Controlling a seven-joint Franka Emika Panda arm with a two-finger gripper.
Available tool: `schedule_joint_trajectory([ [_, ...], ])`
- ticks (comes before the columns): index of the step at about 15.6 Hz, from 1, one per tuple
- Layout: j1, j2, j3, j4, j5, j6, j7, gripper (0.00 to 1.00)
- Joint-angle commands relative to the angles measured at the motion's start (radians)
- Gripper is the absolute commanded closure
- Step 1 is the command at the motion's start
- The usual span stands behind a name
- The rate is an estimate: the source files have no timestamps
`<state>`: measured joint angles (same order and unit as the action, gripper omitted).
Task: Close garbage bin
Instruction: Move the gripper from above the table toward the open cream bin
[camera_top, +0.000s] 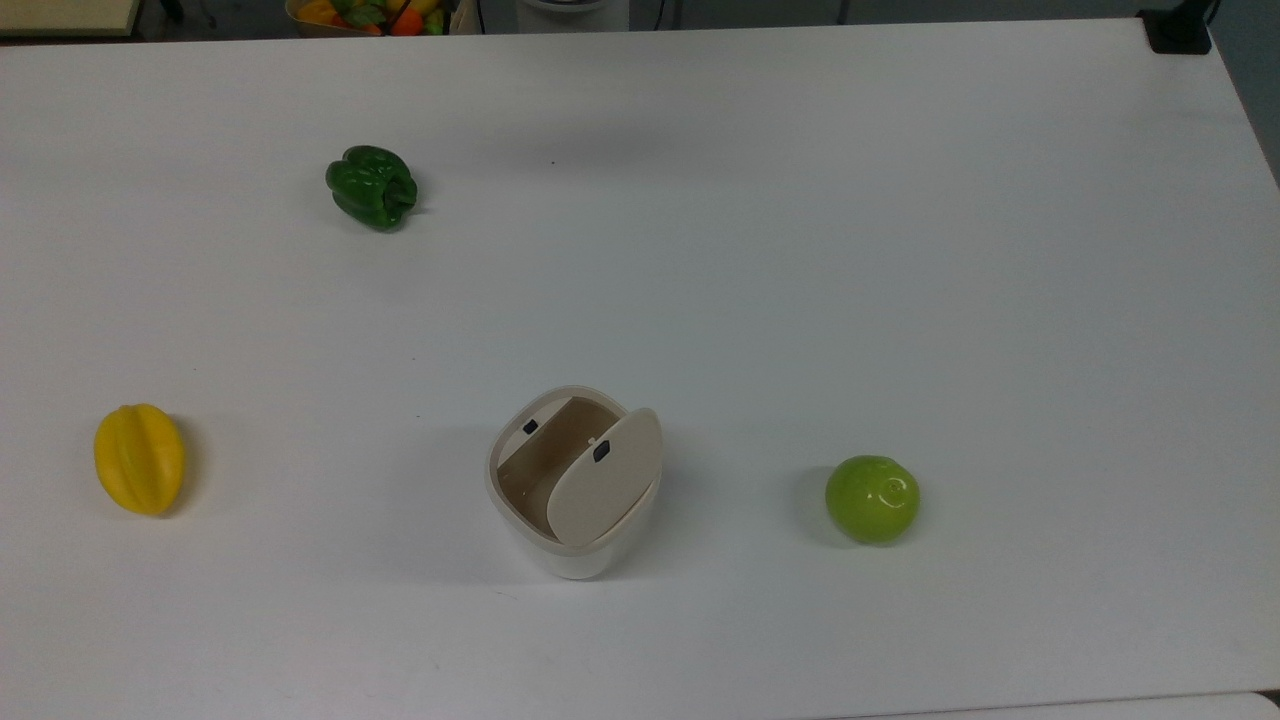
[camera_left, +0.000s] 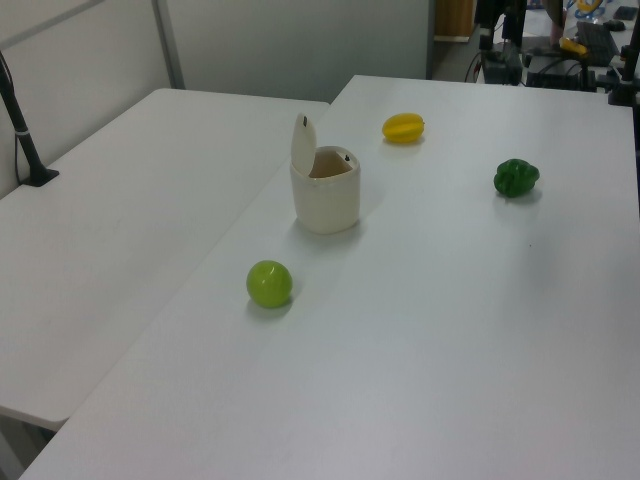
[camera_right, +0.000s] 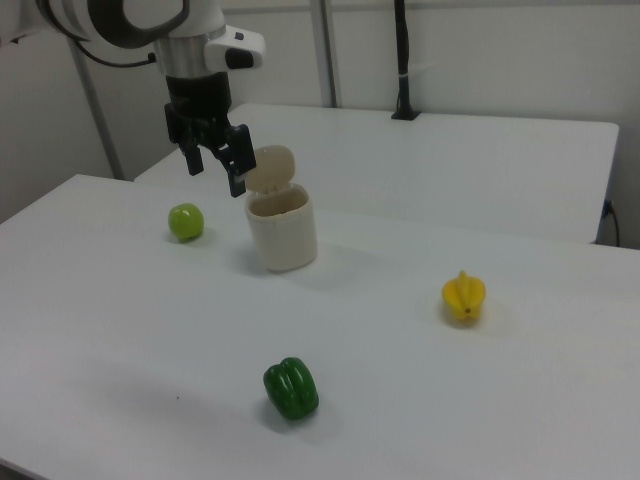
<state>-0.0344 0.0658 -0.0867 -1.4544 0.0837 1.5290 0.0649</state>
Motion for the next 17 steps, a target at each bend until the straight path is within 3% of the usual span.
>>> schedule_joint_trajectory([
  [1,0.013,-0.009,0.016,-0.015,0.013,0.006,-0.047,0.00],
  [3,0.024,0.020,0.016,-0.012,0.019,0.017,-0.066,0.00],
  [7,0.013,0.031,0.010,-0.008,0.145,0.176,-0.054,0.00],
  [13,0.024,0.072,0.016,0.000,0.159,0.210,-0.051,0.00],
  [17,0.025,0.084,0.018,0.000,0.220,0.279,-0.080,0.00],
])
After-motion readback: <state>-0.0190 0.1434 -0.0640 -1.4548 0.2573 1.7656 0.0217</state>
